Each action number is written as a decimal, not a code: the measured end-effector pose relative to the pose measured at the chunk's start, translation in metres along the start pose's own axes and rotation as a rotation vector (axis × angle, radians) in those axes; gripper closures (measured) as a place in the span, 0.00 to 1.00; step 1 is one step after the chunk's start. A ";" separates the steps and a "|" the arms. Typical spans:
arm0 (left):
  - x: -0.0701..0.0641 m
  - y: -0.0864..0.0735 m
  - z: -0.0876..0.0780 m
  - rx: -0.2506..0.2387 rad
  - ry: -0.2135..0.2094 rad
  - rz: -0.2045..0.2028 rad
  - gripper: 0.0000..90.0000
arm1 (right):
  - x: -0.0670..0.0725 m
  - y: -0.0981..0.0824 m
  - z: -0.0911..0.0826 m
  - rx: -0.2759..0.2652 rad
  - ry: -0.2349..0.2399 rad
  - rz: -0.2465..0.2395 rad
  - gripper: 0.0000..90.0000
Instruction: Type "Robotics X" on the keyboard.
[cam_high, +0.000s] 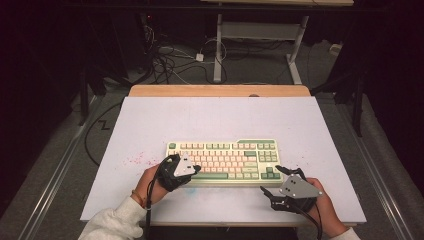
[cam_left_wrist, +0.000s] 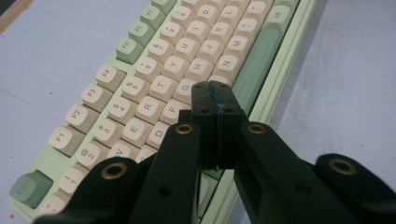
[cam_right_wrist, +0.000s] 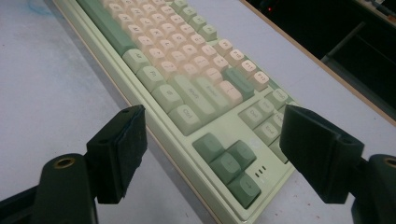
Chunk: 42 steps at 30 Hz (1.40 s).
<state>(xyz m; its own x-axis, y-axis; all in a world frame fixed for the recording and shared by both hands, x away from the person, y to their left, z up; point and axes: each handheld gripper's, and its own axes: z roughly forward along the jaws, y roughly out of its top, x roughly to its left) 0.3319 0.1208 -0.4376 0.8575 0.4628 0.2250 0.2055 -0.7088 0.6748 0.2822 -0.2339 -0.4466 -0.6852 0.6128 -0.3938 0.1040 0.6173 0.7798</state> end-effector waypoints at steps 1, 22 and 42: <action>0.000 0.000 0.000 -0.001 0.001 -0.002 0.97 | 0.000 0.000 0.000 -0.001 0.000 0.001 0.27; 0.006 -0.008 -0.012 -0.050 0.091 -0.005 0.57 | -0.015 0.004 0.000 -0.010 0.026 0.099 0.52; -0.001 -0.035 -0.023 -0.100 0.226 -0.035 0.24 | -0.035 0.025 0.017 0.042 0.090 0.143 1.00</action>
<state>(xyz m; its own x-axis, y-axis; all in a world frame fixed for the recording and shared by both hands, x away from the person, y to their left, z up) 0.3131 0.1570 -0.4453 0.7214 0.6009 0.3441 0.1757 -0.6396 0.7484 0.3212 -0.2313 -0.4212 -0.7227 0.6504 -0.2340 0.2335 0.5483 0.8030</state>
